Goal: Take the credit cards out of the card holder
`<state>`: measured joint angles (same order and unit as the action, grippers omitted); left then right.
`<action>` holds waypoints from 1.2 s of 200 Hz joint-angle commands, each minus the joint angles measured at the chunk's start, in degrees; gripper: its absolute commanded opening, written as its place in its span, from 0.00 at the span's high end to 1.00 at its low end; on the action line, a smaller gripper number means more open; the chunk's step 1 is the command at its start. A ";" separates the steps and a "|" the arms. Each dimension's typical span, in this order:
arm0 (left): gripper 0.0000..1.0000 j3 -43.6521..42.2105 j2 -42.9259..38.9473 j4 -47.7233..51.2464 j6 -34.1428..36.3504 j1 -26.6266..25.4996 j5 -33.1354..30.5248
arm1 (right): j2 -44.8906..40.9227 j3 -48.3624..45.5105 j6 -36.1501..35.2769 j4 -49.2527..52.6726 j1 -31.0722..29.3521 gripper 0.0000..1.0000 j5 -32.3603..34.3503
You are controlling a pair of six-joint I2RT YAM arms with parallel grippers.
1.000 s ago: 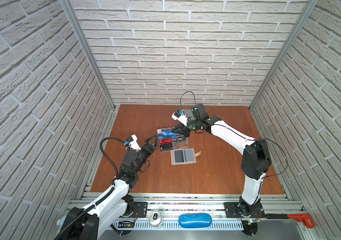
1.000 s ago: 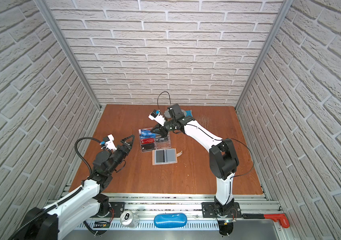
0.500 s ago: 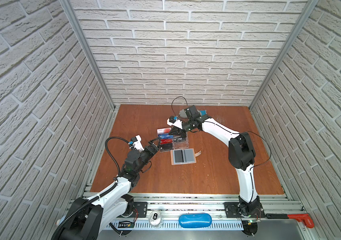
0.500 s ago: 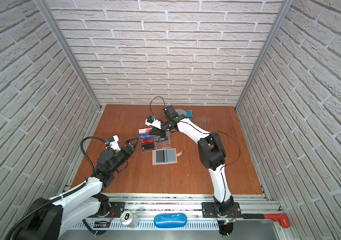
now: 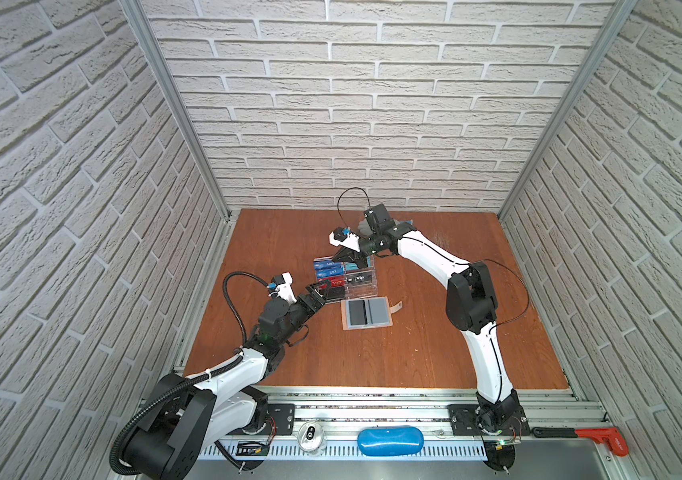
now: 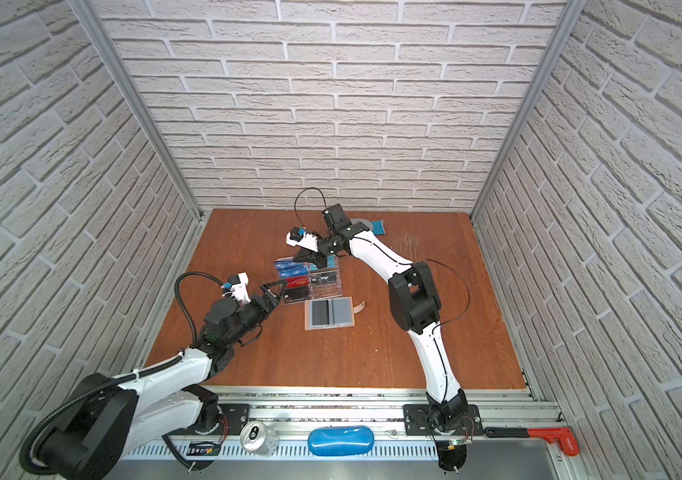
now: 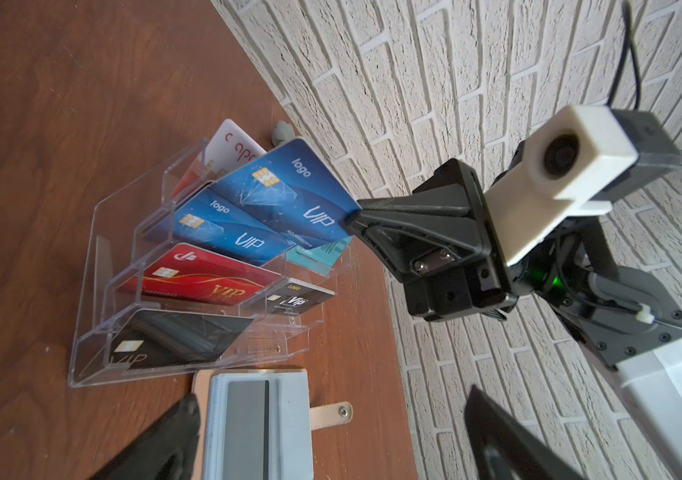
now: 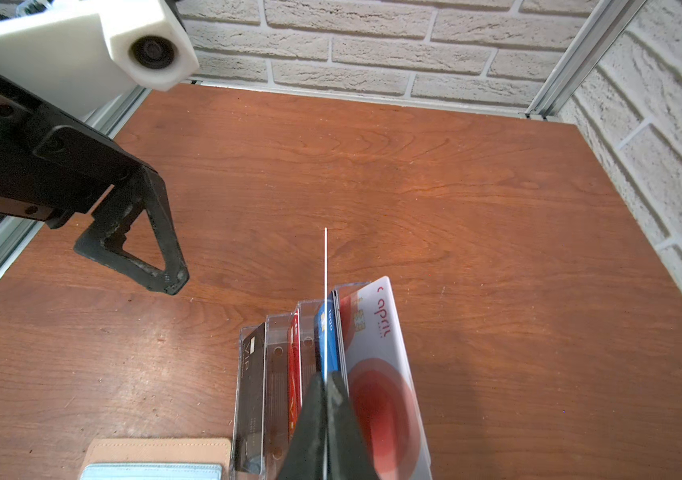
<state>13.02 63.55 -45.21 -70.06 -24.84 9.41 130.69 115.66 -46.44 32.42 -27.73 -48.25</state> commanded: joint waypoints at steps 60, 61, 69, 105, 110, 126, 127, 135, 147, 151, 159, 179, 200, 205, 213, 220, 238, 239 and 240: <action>0.02 2.90 0.17 -3.10 1.38 -0.12 -0.09 | 1.40 1.36 -2.22 1.07 1.05 0.94 0.91; 0.02 2.90 0.17 -3.07 1.40 -0.08 -0.05 | 1.49 1.39 -2.24 1.07 1.07 0.94 0.89; 0.02 2.89 0.30 -3.08 1.35 -0.03 -0.09 | 1.75 1.72 -2.34 1.06 1.17 0.94 1.20; 0.02 2.73 1.13 -3.68 1.17 0.32 -0.18 | 3.37 3.76 -3.35 1.90 1.11 0.94 2.64; 0.02 2.77 1.24 -3.74 1.12 0.40 -0.11 | 3.50 3.88 -3.40 1.94 1.16 0.94 2.68; 0.02 2.72 1.90 -4.19 0.98 0.42 -0.09 | 4.17 4.78 -3.78 2.81 1.10 0.94 2.39; 0.02 2.72 1.91 -4.19 0.94 0.42 -0.05 | 4.19 4.86 -3.81 2.90 1.10 0.94 2.38; 0.02 2.74 2.25 -4.45 0.88 0.41 -0.09 | 4.67 5.47 -4.07 3.53 1.05 0.94 2.40; 0.02 2.72 2.74 -4.77 0.63 0.49 -0.18 | 4.86 5.58 -4.36 3.85 0.84 0.94 2.62; 0.02 2.64 2.88 -5.02 0.69 0.43 -0.18 | 4.90 5.61 -4.45 3.95 0.79 0.94 2.61; 0.02 2.55 3.31 -5.39 0.48 0.55 -0.19 | 5.07 5.48 -4.38 3.96 0.70 0.94 2.52; 0.02 1.95 4.61 -7.51 -0.24 0.54 -0.10 | 5.34 5.34 -3.90 3.49 0.52 0.94 2.35; 0.02 1.75 5.35 -8.32 -0.49 0.58 0.08 | 5.18 4.15 -2.09 1.08 0.48 0.94 2.05; 0.02 1.74 5.36 -8.41 -0.51 0.59 0.10 | 4.94 3.64 -1.48 0.25 0.48 0.94 1.70; 0.02 1.64 5.29 -8.48 -0.51 0.66 0.11 | 4.68 2.78 -0.46 -1.20 0.48 0.94 1.11; 0.02 1.54 5.12 -8.38 -0.50 0.74 0.08 | 4.37 1.95 0.59 -2.68 0.48 0.94 0.83; 0.02 1.29 4.51 -8.09 -0.45 1.08 0.09 | 3.93 0.69 2.19 -4.86 0.48 0.94 0.44; 0.02 1.26 4.45 -8.07 -0.44 1.10 0.13 | 3.90 0.52 2.29 -5.02 0.48 0.94 0.48; 0.02 1.24 4.38 -8.06 -0.43 1.15 0.11 | 3.85 0.36 2.48 -5.34 0.48 0.94 0.49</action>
<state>14.72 68.71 -48.73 -70.63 -24.38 9.41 135.79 118.32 -47.33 32.14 -26.89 -45.93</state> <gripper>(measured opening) 0.982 0.062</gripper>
